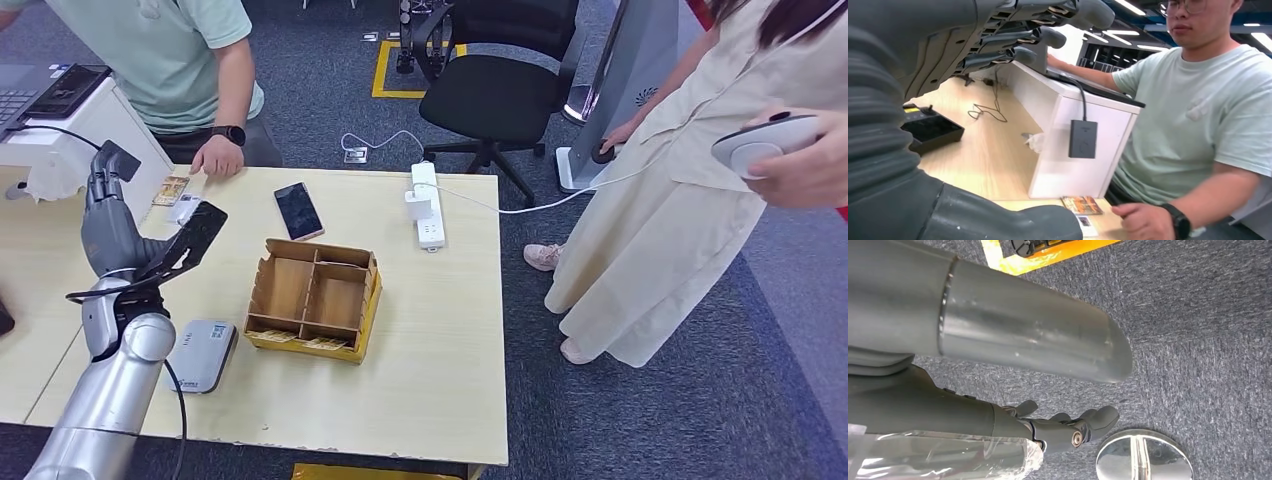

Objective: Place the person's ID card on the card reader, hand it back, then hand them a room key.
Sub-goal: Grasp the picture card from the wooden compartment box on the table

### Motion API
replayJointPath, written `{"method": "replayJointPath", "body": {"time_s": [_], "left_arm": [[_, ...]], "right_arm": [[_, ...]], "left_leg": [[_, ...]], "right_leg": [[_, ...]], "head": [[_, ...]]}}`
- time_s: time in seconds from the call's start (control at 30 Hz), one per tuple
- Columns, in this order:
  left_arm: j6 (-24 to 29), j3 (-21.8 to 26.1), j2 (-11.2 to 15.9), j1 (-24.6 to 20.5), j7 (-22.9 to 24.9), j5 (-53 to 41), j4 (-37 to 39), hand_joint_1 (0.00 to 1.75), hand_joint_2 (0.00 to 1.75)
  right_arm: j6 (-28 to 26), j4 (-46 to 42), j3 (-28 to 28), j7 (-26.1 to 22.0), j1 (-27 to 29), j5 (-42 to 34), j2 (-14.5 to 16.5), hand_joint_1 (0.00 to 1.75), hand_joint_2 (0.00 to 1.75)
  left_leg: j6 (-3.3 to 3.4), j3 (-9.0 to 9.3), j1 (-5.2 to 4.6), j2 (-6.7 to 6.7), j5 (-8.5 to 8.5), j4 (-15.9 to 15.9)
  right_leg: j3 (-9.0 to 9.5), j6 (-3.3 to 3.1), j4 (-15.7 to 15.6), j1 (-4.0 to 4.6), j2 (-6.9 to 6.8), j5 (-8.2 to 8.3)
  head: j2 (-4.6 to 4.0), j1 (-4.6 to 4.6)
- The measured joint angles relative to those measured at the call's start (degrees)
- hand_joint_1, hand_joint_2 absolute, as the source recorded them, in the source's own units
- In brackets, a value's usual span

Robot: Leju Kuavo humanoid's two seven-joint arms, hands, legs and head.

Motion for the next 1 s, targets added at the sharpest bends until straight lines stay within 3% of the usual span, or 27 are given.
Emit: {"method": "replayJointPath", "body": {"time_s": [0.73, 1.0], "left_arm": [[-0.1, 8.7, 1.5, 12.9, -2.5, 0.5, -8.8, 0.00, 1.75], [-2.0, 9.3, 3.2, 20.5, -4.5, -7.1, -14.7, 0.00, 1.75]], "right_arm": [[-0.1, -0.1, 0.3, -0.1, 0.5, -0.7, 0.0, 0.00, 0.00], [0.0, -0.1, 0.2, -0.8, 0.8, -1.1, 0.0, 0.00, 0.00]], "left_leg": [[-0.02, 0.00, 0.00, -0.01, -0.02, 0.0], [-0.04, 0.01, 0.00, 0.04, -0.04, 0.0]], "right_leg": [[-0.01, 0.01, 0.0, 0.00, -0.01, -0.02], [-0.01, 0.00, 0.0, 0.00, 0.05, -0.04]], "head": [[0.00, 0.01], [0.00, -0.01]]}}
